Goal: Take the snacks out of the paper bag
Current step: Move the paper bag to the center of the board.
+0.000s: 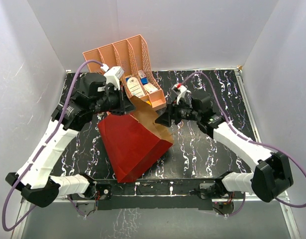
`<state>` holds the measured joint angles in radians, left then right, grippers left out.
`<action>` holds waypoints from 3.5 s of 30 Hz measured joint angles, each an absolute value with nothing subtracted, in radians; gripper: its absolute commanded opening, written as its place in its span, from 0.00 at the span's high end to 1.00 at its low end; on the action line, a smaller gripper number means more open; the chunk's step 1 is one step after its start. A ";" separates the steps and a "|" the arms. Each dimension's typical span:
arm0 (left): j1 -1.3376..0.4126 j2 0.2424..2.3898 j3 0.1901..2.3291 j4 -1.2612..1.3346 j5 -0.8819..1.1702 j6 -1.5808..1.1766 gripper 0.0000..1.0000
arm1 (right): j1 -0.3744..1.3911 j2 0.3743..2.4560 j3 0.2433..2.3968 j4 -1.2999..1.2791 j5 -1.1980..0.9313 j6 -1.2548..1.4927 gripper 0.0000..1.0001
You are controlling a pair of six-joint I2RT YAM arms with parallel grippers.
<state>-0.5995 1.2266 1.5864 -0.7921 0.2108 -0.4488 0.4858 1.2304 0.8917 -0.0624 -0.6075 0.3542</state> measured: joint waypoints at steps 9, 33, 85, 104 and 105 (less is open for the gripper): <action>-0.599 1.248 1.604 -0.764 0.253 -0.457 1.00 | 0.719 1.310 0.941 -0.154 -0.680 0.317 0.41; -0.613 1.419 1.644 -0.689 0.577 -0.497 1.00 | 1.112 1.284 0.733 0.282 -0.305 0.662 0.40; -0.605 1.237 1.640 -0.860 0.142 -0.450 1.00 | 0.652 1.420 1.111 -0.065 -0.261 -0.001 0.93; -0.597 1.446 1.837 -0.842 0.027 -0.192 1.00 | 0.633 1.044 0.822 -0.030 0.053 0.192 0.92; -0.597 1.424 1.809 -0.823 0.072 -0.195 1.00 | 0.632 1.026 0.807 -0.037 0.041 0.207 0.92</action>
